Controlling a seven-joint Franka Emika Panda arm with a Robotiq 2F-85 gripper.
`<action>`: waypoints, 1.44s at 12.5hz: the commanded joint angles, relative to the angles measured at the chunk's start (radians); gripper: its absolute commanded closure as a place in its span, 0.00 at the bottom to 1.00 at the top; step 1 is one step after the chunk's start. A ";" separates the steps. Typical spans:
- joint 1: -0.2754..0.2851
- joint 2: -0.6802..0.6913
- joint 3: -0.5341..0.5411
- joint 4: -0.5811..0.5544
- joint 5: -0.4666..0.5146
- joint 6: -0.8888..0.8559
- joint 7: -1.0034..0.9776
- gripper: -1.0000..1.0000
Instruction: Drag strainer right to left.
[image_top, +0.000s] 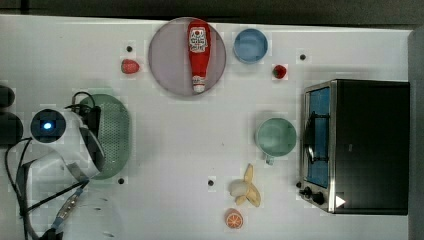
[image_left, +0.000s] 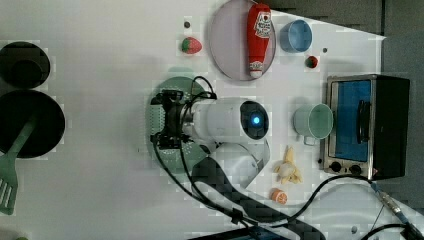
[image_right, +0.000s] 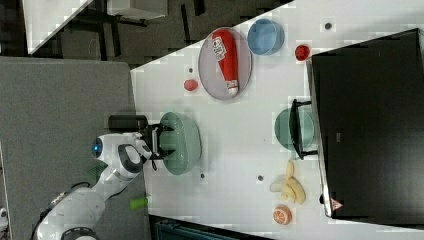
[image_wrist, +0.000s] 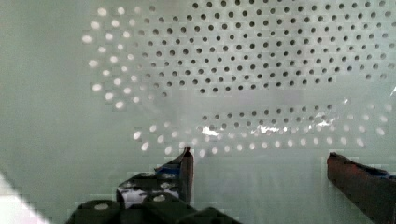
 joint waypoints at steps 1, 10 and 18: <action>0.030 0.035 0.003 0.040 -0.006 -0.004 0.054 0.00; 0.013 -0.218 0.000 0.049 -0.008 -0.369 -0.206 0.00; -0.071 -0.708 -0.263 0.047 -0.013 -0.869 -0.922 0.00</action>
